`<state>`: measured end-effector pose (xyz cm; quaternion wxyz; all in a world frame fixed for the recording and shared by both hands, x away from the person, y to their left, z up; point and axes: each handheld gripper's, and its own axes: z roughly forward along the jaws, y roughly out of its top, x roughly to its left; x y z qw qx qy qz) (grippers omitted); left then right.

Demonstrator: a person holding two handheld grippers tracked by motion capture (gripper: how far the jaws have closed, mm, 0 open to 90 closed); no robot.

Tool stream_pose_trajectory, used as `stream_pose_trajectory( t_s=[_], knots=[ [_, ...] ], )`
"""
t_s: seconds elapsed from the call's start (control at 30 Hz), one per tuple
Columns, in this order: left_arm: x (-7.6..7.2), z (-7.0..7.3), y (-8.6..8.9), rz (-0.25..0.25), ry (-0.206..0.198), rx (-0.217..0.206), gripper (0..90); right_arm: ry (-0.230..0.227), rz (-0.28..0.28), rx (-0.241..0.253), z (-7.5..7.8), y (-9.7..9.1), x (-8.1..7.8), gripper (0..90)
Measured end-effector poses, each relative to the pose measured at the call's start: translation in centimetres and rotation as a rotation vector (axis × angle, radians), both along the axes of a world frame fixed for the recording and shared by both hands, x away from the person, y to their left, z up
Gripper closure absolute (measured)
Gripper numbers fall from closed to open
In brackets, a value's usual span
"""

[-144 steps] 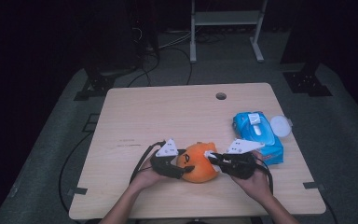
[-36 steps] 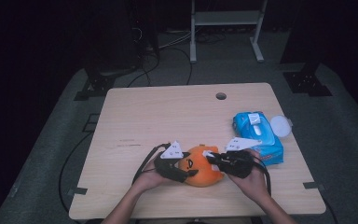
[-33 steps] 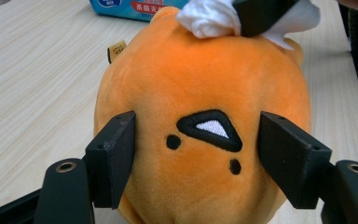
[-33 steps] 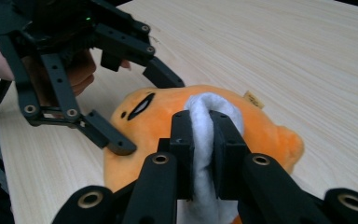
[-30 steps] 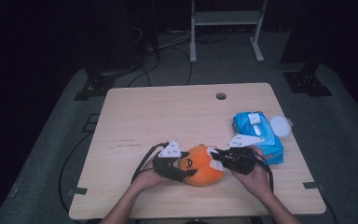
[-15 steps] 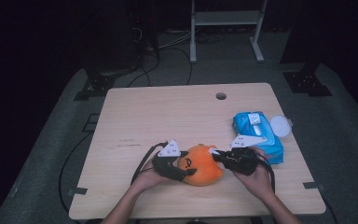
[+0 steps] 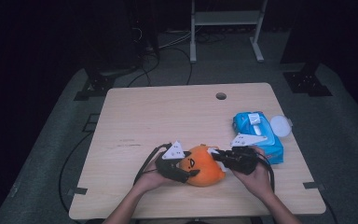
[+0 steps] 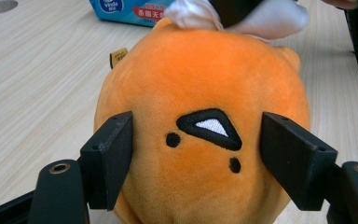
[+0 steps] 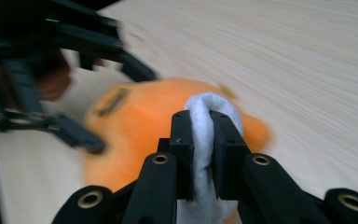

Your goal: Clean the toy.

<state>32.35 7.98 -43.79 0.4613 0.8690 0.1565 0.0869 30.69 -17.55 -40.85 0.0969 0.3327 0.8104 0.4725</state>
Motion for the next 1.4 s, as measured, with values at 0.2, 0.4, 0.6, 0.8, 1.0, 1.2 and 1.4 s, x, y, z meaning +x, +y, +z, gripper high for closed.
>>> stream_pose_trajectory(
  t_s=[0.2, 0.4, 0.6, 0.8, 1.0, 1.2, 1.4],
  knots=[
    [-0.4, 0.0, -0.6, -0.001, -0.022, 0.009, 26.9, -0.06, 0.084, -0.051, 0.2, 3.7, -1.3, 79.6],
    [-0.3, -0.1, -0.4, -0.005, -0.016, -0.007, 27.0, -0.065, 0.03, -0.048, 0.2, 2.3, -0.5, 79.7],
    [-0.2, -0.1, -0.3, -0.013, -0.005, -0.017, 26.9, -0.015, -0.044, -0.035, -0.3, -0.3, 0.8, 79.6],
    [0.5, 1.2, 0.7, -0.011, 0.067, -0.065, 11.2, 0.007, -0.013, -0.043, -0.6, -0.5, 0.3, 79.7],
    [1.7, -0.3, 0.6, 0.039, 0.218, -0.052, 4.0, -0.007, 0.038, -0.044, -0.5, 0.1, -0.7, 79.7],
    [1.3, 0.1, 0.4, 0.024, 0.169, -0.084, 29.1, -0.023, 0.013, -0.051, -0.1, 0.1, -0.6, 79.7],
    [-0.4, 1.6, -0.7, 0.026, -0.193, -0.023, 33.3, -0.092, -0.027, 0.009, 1.1, -0.4, -0.6, 79.7]
  ],
)
